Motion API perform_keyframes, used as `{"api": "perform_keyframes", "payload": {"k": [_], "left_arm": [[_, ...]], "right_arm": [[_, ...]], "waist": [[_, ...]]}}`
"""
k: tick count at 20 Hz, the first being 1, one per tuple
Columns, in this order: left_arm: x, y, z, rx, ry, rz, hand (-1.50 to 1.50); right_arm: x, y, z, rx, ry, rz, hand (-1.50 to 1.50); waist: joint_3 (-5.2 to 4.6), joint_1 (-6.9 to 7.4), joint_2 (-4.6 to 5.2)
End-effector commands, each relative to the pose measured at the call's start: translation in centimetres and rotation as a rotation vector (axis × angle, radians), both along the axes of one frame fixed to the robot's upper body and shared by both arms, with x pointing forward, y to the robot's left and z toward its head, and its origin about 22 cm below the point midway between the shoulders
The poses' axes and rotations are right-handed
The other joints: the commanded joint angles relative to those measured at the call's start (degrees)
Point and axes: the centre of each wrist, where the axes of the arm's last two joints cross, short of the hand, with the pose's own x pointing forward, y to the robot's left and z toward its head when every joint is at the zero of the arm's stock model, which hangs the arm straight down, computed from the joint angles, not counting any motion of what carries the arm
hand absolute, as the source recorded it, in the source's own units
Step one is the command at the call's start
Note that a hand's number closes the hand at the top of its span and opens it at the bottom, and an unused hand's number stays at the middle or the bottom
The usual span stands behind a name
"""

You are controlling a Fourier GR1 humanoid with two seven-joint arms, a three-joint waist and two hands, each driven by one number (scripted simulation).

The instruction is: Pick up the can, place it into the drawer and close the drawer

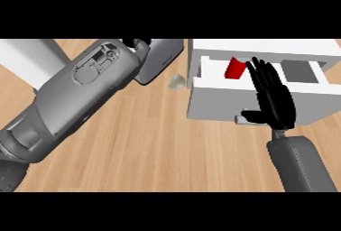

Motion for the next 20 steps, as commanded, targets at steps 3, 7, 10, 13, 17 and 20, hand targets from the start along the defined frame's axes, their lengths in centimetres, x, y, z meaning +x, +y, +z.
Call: {"api": "perform_keyframes", "payload": {"k": [3, 7, 10, 13, 17, 20], "left_arm": [[-1.0, 0.9, 0.8, 0.003, 0.014, -0.026, -1.5], [-1.1, 4.5, -0.5, 0.017, 0.031, -0.002, -1.5], [-1.5, 5.0, 0.0, 0.013, 0.041, 0.005, -1.5], [-2.3, 6.0, -2.0, 0.024, 0.038, -0.008, -1.5], [-3.4, 6.2, -4.4, 0.02, 0.063, -0.003, -1.5], [-3.7, 7.8, -3.2, 0.02, 0.049, -0.009, -1.5]], "right_arm": [[2.1, -0.4, -3.6, -0.036, 0.061, -0.072, -1.5], [4.3, 2.9, -2.4, -0.007, -0.007, -0.087, -1.5], [5.6, 1.2, -2.4, -0.005, -0.036, -0.099, -1.5], [7.3, 2.2, -1.4, -0.017, -0.065, -0.127, -1.5], [8.9, 3.3, -0.4, -0.029, -0.071, -0.133, -1.5], [10.1, 3.1, 0.8, -0.015, -0.089, -0.144, -1.5]], "waist": [[1.36, 1.38, 1.67], [1.26, 1.36, 1.64], [1.33, 1.35, 1.79], [1.29, 1.85, 2.02], [1.29, 1.66, 2.13], [1.3, 1.85, 2.29]]}}
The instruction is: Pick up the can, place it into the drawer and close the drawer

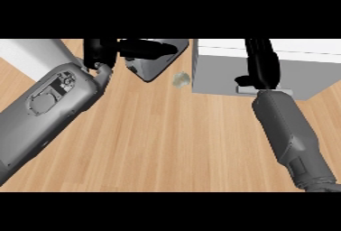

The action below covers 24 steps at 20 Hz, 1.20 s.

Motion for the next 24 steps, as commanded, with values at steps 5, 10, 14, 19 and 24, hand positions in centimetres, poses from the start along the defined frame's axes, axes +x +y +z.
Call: {"api": "perform_keyframes", "payload": {"k": [5, 10, 14, 19, 24], "left_arm": [[-2.4, 0.5, -2.2, 0.01, 0.013, -0.022, -1.5], [-2.6, 1.9, -3.1, 0.014, 0.0, -0.015, -1.5], [-3.3, 2.5, -3.7, 0.014, 0.001, -0.019, -1.5], [-3.8, 2.8, -4.0, 0.02, 0.01, -0.037, -1.5], [-3.3, 2.4, -3.4, 0.002, -0.002, -0.008, -1.5]], "right_arm": [[1.9, 1.0, 1.3, -0.004, -0.013, -0.02, -1.5], [3.4, 2.1, 4.4, 0.031, -0.018, -0.008, -1.5], [3.4, 1.2, 4.1, 0.034, -0.02, -0.018, -1.5], [4.0, 2.4, 5.8, 0.087, -0.032, 0.049, -1.5], [4.1, 5.7, 6.3, 0.311, -0.057, 0.148, -1.5]], "waist": [[0.4, 1.82, 0.79], [0.36, 1.29, 1.08], [0.38, 1.09, 1.17], [0.45, 2.04, 1.52], [0.58, 0.88, 1.3]]}}
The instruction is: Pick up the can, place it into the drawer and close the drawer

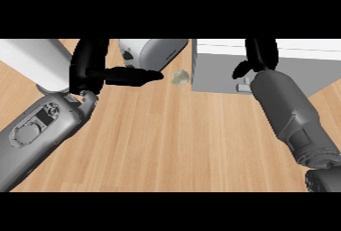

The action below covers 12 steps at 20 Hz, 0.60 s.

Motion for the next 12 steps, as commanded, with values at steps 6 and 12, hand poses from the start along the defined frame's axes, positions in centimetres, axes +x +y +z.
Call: {"api": "perform_keyframes", "payload": {"k": [6, 12], "left_arm": [[-0.7, 1.5, -0.8, 0.002, 0.003, 0.003, -1.5], [-1.7, 3.0, -2.9, -0.002, 0.025, 0.045, -1.5]], "right_arm": [[0.9, 4.9, 2.5, 0.413, -0.062, 0.101, -1.5], [0.9, 5.1, 2.6, 0.713, -0.055, 0.173, -1.5]], "waist": [[0.09, 1.3, -0.21], [-0.03, -0.85, -1.13]]}}
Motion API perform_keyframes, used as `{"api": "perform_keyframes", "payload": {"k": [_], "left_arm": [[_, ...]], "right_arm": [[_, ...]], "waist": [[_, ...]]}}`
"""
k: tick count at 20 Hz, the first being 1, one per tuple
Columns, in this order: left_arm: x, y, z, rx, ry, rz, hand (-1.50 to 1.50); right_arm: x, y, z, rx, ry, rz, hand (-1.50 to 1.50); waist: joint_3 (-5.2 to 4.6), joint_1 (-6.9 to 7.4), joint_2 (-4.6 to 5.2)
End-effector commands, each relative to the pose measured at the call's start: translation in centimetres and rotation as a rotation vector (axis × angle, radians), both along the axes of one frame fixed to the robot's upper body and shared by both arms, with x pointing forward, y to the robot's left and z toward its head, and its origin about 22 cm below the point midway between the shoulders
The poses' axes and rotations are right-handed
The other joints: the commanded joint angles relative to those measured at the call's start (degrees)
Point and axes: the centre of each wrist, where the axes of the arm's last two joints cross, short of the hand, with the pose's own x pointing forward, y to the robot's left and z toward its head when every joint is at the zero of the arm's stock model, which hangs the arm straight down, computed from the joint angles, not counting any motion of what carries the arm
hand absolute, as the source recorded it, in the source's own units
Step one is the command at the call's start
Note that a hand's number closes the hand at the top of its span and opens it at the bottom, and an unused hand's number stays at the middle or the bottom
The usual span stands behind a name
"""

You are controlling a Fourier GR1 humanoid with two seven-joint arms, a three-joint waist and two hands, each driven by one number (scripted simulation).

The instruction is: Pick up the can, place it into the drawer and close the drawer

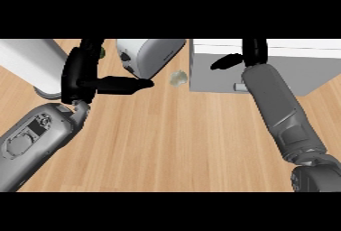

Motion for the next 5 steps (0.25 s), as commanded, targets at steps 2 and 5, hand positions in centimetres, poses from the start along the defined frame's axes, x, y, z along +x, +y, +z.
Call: {"api": "perform_keyframes", "payload": {"k": [2, 5], "left_arm": [[-1.1, -0.1, -1.9, -0.015, 0.006, 0.008, -1.5], [-0.9, 1.0, -1.5, -0.001, 0.003, 0.013, -1.5]], "right_arm": [[0.6, 1.5, 1.8, 0.29, -0.043, 0.035, -1.5], [0.9, 3.5, 3.1, 0.286, -0.048, 0.056, -1.5]], "waist": [[-0.26, -0.08, -0.48], [-0.34, -0.35, -0.6]]}}
